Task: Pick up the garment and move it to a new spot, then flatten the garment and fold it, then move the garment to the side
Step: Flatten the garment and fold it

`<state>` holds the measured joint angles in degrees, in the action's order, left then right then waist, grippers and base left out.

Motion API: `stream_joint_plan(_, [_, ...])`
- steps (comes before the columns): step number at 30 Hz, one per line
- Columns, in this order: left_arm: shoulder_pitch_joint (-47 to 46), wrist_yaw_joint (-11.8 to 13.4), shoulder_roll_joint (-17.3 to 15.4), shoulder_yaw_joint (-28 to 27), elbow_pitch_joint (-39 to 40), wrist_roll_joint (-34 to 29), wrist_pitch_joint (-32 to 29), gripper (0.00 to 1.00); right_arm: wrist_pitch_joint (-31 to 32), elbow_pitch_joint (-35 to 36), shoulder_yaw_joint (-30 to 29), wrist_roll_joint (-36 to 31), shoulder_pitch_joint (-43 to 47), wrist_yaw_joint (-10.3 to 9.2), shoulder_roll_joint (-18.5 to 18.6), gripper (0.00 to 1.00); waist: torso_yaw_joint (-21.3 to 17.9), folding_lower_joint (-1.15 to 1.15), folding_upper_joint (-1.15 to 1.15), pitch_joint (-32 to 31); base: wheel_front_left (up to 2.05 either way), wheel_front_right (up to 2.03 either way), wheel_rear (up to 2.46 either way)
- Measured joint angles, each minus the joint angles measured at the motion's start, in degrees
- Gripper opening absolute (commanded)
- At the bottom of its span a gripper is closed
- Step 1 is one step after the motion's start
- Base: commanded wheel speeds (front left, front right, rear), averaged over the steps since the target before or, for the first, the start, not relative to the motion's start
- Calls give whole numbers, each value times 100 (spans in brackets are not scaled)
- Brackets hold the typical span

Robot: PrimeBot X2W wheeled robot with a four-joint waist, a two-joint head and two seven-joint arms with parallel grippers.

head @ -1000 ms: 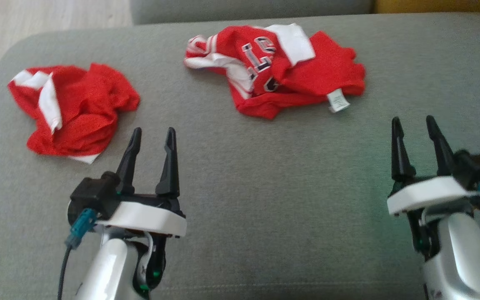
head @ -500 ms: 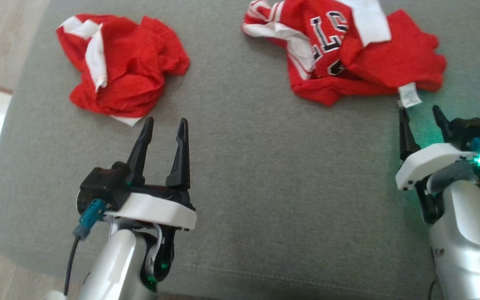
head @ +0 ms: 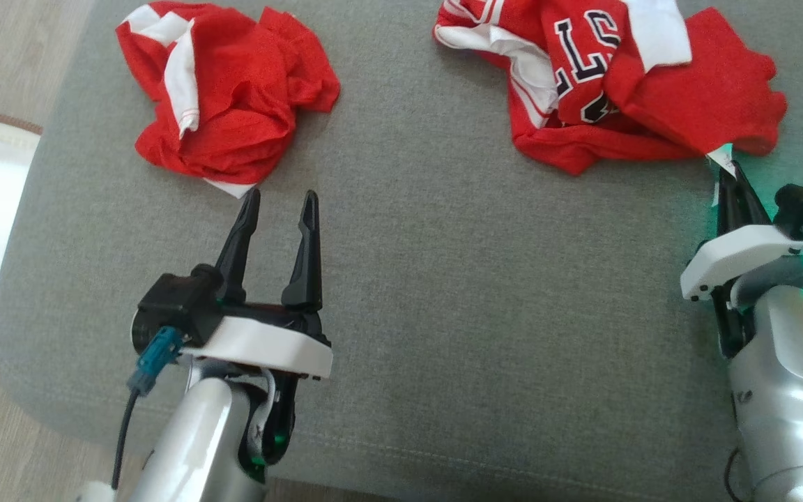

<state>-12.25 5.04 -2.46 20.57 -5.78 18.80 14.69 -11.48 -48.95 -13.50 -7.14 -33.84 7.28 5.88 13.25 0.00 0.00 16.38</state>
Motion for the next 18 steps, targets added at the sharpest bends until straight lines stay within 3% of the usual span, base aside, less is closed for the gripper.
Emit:
stream_joint_plan(5, [10,-2,0,2,-13,1,0,100,-172,145,2,10,0,0,-92,0,-97,0,0,-158,0,0,0])
stream_joint_plan(13, [31,-1,1,103,-16,59,0,100,-213,957,27,40,-387,0,-100,0,-134,0,0,-309,0,0,0])
stream_joint_plan(18, [35,-1,0,112,-13,88,0,100,179,1510,113,2,-860,0,108,0,-27,0,0,-264,0,0,0])
